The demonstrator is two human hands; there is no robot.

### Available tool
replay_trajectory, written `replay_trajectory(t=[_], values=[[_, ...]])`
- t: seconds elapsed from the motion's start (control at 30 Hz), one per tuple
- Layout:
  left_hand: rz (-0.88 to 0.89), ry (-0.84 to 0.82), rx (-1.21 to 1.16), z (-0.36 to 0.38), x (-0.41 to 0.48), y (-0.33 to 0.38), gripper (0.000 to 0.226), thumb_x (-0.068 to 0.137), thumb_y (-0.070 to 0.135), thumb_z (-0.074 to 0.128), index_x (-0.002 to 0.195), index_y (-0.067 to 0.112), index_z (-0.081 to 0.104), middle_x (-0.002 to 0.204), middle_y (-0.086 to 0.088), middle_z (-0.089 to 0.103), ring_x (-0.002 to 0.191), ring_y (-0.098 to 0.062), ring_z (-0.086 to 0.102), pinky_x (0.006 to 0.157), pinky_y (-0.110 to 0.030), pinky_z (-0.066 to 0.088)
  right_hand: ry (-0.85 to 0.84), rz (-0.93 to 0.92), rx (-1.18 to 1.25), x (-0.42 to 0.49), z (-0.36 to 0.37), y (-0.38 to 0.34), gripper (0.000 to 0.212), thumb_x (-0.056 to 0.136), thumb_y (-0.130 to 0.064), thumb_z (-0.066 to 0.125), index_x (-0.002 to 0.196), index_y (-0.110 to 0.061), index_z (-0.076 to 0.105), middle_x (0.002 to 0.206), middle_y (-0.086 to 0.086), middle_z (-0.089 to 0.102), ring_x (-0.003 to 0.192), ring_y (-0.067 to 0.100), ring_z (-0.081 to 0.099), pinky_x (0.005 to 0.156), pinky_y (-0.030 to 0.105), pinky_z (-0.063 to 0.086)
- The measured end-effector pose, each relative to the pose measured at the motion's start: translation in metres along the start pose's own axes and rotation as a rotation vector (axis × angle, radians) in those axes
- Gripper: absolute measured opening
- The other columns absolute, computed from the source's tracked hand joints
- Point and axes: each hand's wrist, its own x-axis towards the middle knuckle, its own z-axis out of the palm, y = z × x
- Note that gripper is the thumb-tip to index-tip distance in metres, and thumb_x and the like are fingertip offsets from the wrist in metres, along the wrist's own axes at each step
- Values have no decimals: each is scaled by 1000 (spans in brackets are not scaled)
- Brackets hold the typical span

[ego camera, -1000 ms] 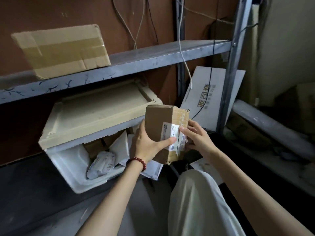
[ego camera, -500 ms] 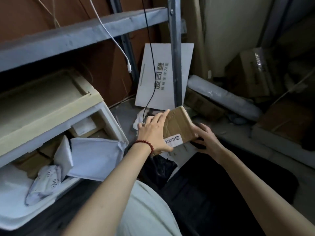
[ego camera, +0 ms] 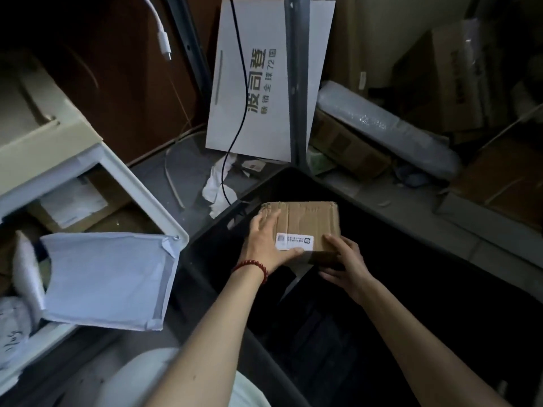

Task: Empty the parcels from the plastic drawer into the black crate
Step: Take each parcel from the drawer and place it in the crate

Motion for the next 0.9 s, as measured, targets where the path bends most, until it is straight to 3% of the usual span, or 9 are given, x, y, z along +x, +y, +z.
replay_trajectory(t=[0.2, 0.27, 0.4, 0.53, 0.6, 0.73, 0.8, 0.9], values=[[-70, -7, 27, 30, 24, -25, 63, 85, 22, 69, 141, 30, 41, 155, -7, 12, 137, -28, 34, 108, -31, 33, 34, -58, -17, 52, 19, -8, 43, 85, -41, 67, 122, -26, 51, 114, 3, 58, 95, 23, 61, 70, 30, 54], [-69, -39, 18, 36, 31, -29, 55, 90, 17, 63, 140, 31, 43, 156, -8, 11, 138, -29, 32, 107, -30, 34, 74, -116, -61, 69, 26, -9, 51, 85, -32, 70, 130, -22, 49, 121, 6, 55, 98, 21, 58, 70, 30, 53], [-61, -140, 61, 46, 39, -30, 54, 95, 14, 53, 143, 35, 37, 158, -8, 12, 135, -29, 38, 103, -35, 40, 122, -231, -247, 92, 46, -3, 79, 81, -20, 75, 147, -18, 31, 137, 9, 49, 122, 25, 52, 102, 43, 47], [-61, -163, 175, 49, 42, -37, 53, 95, 17, 52, 142, 36, 37, 158, -6, 11, 127, -31, 45, 98, -40, 45, 113, -225, -298, 102, 69, 3, 70, 90, -19, 65, 148, -17, 25, 140, 10, 49, 124, 23, 50, 105, 35, 42], [-54, -135, 308, 51, 43, -40, 52, 94, 24, 51, 142, 36, 36, 157, -6, 15, 130, -32, 41, 105, -42, 36, 91, -223, -342, 102, 70, 7, 67, 93, -19, 60, 150, -16, 23, 142, 10, 47, 126, 23, 49, 106, 34, 40], [-87, -164, 586, 52, 46, -38, 56, 95, 41, 42, 148, 37, 22, 160, -6, 10, 146, -32, 9, 114, -57, 7, 13, -246, -608, 93, 57, 1, 74, 94, -33, 59, 153, -16, 17, 151, 6, 37, 136, 21, 38, 104, 26, 29], [-99, -179, 583, 48, 43, -36, 59, 95, 45, 39, 149, 34, 20, 160, -5, 11, 147, -31, 4, 114, -58, 6, -21, -248, -770, 85, 53, -5, 79, 92, -44, 57, 154, -18, 15, 154, 5, 34, 138, 23, 37, 104, 28, 30], [-85, -42, 541, 34, 29, -38, 56, 94, 47, 39, 146, 25, 31, 152, -2, 33, 140, -28, 24, 108, -50, 21, 43, -356, -1164, 66, 50, -13, 80, 87, -61, 52, 152, -26, 20, 154, 5, 32, 138, 28, 34, 106, 40, 35]])
